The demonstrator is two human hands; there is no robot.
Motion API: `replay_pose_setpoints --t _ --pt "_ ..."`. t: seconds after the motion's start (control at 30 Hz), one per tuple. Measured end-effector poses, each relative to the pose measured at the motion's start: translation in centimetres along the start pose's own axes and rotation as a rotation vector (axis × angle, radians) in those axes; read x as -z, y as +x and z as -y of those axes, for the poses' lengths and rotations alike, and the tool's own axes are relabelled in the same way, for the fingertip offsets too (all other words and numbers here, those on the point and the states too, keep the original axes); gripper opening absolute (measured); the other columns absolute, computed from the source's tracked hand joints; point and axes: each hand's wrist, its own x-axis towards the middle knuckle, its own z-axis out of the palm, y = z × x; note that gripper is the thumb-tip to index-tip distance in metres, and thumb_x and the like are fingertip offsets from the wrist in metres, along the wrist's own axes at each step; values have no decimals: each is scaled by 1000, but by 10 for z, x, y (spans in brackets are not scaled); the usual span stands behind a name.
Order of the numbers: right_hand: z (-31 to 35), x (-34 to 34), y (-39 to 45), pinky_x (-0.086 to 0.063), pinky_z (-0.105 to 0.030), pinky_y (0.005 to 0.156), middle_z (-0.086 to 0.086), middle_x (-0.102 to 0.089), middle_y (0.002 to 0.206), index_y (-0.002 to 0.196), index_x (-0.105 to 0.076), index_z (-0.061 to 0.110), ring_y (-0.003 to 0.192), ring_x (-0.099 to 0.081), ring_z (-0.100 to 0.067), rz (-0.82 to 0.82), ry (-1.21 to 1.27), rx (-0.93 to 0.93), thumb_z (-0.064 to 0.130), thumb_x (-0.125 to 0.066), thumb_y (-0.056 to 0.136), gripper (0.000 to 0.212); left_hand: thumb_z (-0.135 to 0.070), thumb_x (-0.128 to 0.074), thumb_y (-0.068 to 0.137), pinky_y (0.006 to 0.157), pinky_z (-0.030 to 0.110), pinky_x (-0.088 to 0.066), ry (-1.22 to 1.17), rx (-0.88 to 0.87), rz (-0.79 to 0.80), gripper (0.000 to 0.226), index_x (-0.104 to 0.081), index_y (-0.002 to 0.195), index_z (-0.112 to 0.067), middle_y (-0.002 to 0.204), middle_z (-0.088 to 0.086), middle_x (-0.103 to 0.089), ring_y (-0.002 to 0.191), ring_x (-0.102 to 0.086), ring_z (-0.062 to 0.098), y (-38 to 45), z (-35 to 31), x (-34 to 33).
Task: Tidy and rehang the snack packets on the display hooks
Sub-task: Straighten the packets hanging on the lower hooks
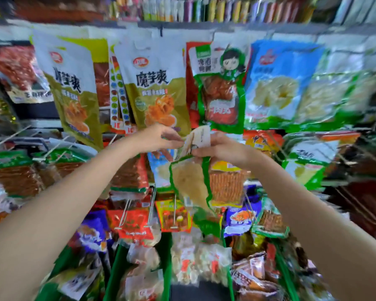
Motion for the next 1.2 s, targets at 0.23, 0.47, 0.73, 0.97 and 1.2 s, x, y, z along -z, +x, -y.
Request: replay_pose_setpoints --t 0.23,0.47,0.73,0.97,1.2 --pt "16 125 -46 -48 -42 93 -10 -65 95 84 -66 18 78 -63 -14 -95 84 135 9 -58 87 12 -14 -60 87 39 14 -41 -280 -226 -342 10 -53 92 -19 99 -7 -57 51 -63 4 47 -105 -20" --pt "-27 235 -77 -45 -19 64 -3 -64 76 84 -66 4 67 -56 -9 -269 61 263 8 -59 86 8 -12 -57 89 40 14 -43 -170 -208 -267 15 -52 103 -16 111 -8 -53 44 -61 3 107 -190 -86" --pt "-82 304 -85 -53 -23 56 6 -69 58 74 -67 13 55 -64 -10 -679 440 275 21 -66 84 12 -7 -52 91 43 16 -48 -364 -192 -277 8 -54 98 -12 77 -5 -61 46 -62 5 148 -235 -133" --pt "-83 332 -98 -46 -30 64 9 -66 61 68 -65 17 64 -59 -12 -869 391 363 25 -65 84 19 -5 -50 92 43 14 -46 -362 -344 -459 19 -52 74 -11 62 -3 -55 45 -62 4 176 -272 -149" --pt "-76 335 -101 -35 -32 59 -3 -52 56 54 -57 15 59 -46 -18 -874 330 383 36 -68 73 30 -9 -50 93 43 18 -47 -210 -467 -571 27 -49 67 -3 58 11 -59 48 -63 8 177 -260 -153"
